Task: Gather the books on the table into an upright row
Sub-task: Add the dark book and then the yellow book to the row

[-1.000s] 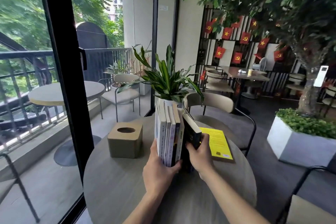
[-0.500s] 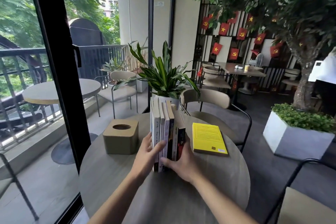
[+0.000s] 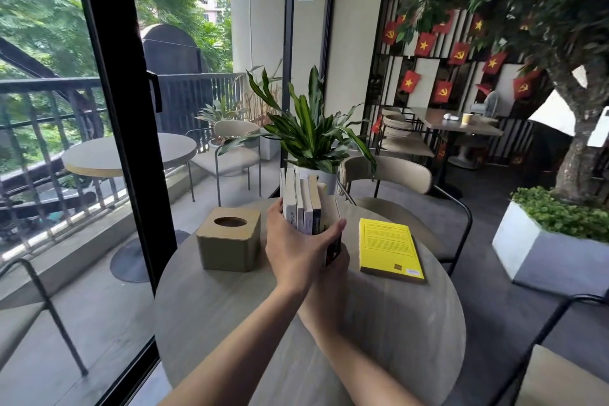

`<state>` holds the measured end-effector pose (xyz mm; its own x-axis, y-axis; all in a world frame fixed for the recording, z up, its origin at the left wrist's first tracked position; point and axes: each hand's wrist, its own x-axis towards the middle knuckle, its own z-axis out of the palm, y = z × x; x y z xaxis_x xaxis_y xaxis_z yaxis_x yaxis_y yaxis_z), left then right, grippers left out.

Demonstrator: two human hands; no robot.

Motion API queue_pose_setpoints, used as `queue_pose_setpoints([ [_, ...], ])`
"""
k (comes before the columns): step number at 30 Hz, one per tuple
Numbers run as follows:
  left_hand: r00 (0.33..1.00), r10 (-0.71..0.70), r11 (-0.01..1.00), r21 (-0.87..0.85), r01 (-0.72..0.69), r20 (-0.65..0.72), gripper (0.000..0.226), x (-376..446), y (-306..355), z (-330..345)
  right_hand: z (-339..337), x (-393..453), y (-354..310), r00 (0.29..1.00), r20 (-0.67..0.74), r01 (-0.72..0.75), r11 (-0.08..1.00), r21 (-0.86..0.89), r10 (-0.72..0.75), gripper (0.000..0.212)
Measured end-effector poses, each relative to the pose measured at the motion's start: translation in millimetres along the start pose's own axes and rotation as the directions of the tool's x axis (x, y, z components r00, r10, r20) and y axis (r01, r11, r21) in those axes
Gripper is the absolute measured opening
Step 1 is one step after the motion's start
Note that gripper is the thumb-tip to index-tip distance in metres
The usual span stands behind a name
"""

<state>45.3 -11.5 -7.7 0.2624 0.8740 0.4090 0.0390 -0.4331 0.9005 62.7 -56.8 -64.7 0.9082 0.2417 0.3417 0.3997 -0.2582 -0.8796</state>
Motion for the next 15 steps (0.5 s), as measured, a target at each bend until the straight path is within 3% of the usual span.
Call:
queue_pose_setpoints([
  [3, 1.000, 0.003, 1.000, 0.017, -0.004, 0.009, 0.086, 2, -3, 1, 0, 0, -2, 0.999, 0.023, -0.026, 1.000, 0.002, 0.026, 0.070],
  [7, 0.999, 0.024, 1.000, 0.011, -0.025, 0.039, 0.094, 0, -5, -1, -3, 0, -1, 1.000, 0.026, 0.008, 1.000, -0.028, -0.007, 0.072],
  [11, 0.995, 0.075, 0.996, 0.039, -0.077, 0.061, 0.100, -3, -9, -4, -16, -6, 5, 0.984, 0.175, 0.015, 0.989, 0.149, -0.042, 0.048],
  [13, 0.991, 0.107, 0.992, 0.065, -0.112, 0.080, 0.099, -2, -12, -6, -25, 2, 14, 0.950, 0.292, 0.087, 0.991, 0.097, -0.112, 0.064],
  [15, 0.989, 0.122, 0.987, 0.090, -0.130, 0.085, 0.107, -6, -19, -6, -30, 14, 29, 0.915, 0.335, 0.251, 0.967, -0.042, -0.223, 0.073],
])
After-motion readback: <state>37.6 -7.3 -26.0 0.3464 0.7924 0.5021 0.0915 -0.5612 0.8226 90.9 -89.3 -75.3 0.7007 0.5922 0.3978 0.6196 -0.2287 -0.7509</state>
